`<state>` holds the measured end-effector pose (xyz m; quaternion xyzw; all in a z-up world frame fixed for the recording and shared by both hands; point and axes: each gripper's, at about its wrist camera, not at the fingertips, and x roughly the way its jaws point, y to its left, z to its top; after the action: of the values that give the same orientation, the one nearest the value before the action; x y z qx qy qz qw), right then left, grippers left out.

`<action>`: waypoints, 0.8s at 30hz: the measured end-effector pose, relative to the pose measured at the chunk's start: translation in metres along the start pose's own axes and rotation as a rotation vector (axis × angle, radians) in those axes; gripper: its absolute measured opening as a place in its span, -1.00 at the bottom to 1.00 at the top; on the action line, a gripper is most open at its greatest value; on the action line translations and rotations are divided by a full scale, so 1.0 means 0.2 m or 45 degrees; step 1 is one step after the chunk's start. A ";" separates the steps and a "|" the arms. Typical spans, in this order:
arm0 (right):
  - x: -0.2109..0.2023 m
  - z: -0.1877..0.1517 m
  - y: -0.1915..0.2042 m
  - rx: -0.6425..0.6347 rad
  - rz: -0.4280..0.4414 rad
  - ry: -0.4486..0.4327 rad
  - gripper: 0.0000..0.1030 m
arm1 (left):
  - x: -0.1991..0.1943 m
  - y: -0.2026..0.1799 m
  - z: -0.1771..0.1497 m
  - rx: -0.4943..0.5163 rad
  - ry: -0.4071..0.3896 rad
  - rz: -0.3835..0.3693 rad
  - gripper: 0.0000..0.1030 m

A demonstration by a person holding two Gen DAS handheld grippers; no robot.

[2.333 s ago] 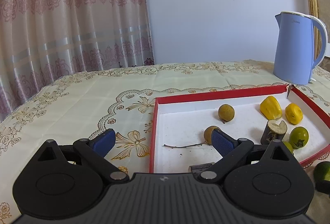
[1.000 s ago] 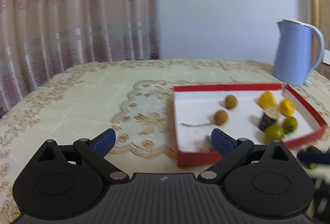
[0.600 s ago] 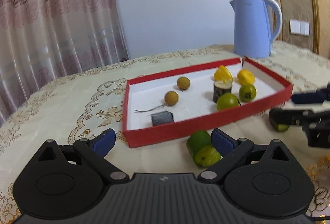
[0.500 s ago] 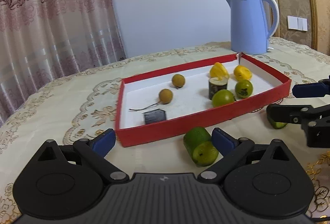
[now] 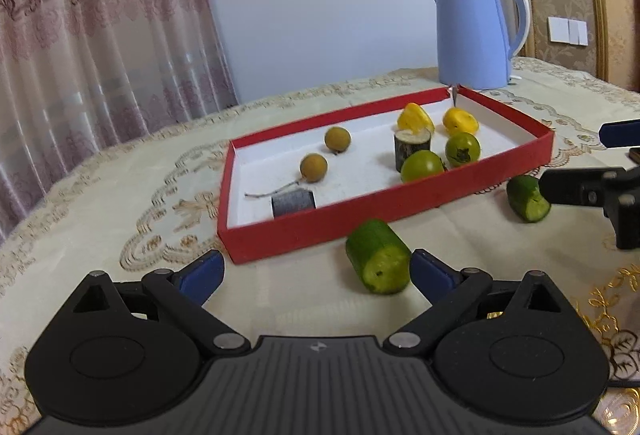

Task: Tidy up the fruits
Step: 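Grasp the green cucumber chunk beside the tray with the left gripper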

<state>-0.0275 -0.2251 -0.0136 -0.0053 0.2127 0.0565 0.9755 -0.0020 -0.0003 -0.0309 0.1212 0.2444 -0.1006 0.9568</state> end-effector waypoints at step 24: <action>0.01 -0.05 0.01 0.006 0.028 -0.019 1.00 | 0.15 -0.09 0.09 -0.151 0.188 -0.071 -0.35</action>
<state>-0.0296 -0.2236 -0.0238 -0.0003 0.2054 0.0668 0.9764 0.0270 -0.0265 -0.0326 0.0646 0.3229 -0.1032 0.9386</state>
